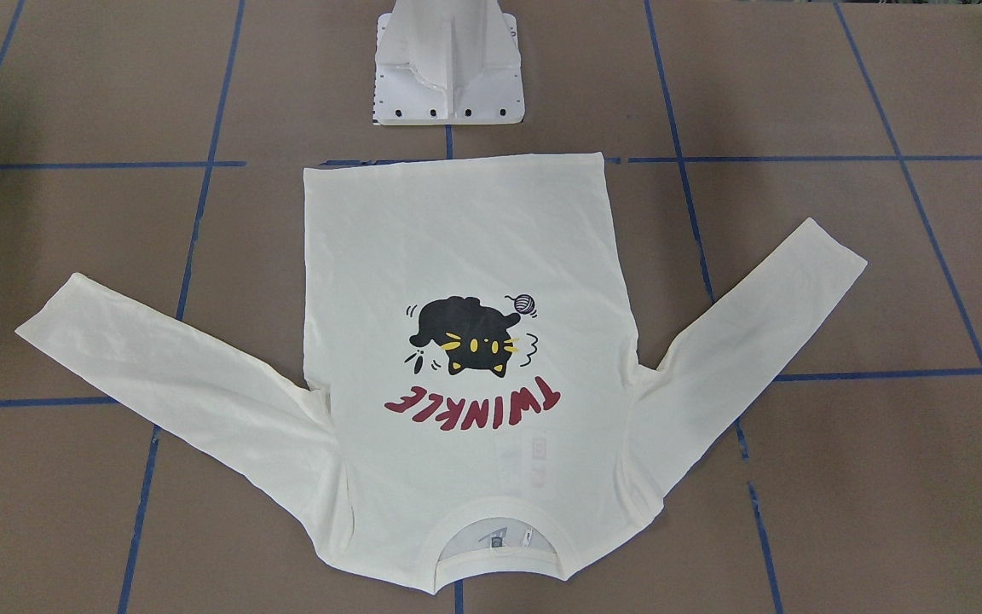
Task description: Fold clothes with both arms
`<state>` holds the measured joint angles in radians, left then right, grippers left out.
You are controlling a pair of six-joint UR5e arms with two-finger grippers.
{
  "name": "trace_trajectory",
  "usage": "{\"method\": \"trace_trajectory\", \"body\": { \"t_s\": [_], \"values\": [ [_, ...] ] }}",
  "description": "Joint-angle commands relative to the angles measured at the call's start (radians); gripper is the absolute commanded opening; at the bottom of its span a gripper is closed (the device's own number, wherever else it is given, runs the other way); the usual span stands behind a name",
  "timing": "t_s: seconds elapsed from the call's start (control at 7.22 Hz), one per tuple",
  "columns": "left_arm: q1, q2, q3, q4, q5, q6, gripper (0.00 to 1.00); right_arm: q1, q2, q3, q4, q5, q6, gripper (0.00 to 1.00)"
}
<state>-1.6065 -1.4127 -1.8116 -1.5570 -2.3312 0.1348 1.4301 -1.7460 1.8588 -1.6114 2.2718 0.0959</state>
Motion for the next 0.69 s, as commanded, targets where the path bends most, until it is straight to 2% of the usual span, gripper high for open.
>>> {"method": "trace_trajectory", "body": {
  "t_s": [0.0, 0.14, 0.42, 0.55],
  "values": [
    [0.000, 0.000, -0.017, -0.005, -0.003, 0.005, 1.00, -0.002, -0.001, 0.002, 0.048, 0.003, 0.002, 1.00],
    [0.000, -0.002, -0.018, -0.015, -0.005, 0.003, 1.00, -0.016, -0.001, -0.006, 0.089, 0.008, 0.004, 1.00],
    [0.002, 0.000, 0.015, -0.145, 0.001, 0.009, 1.00, -0.130, 0.000, -0.007, 0.125, -0.001, 0.002, 1.00],
    [0.002, 0.003, 0.037, -0.241, 0.003, 0.011, 1.00, -0.134, 0.026, -0.009, 0.193, 0.002, 0.010, 1.00]
  ]
}}
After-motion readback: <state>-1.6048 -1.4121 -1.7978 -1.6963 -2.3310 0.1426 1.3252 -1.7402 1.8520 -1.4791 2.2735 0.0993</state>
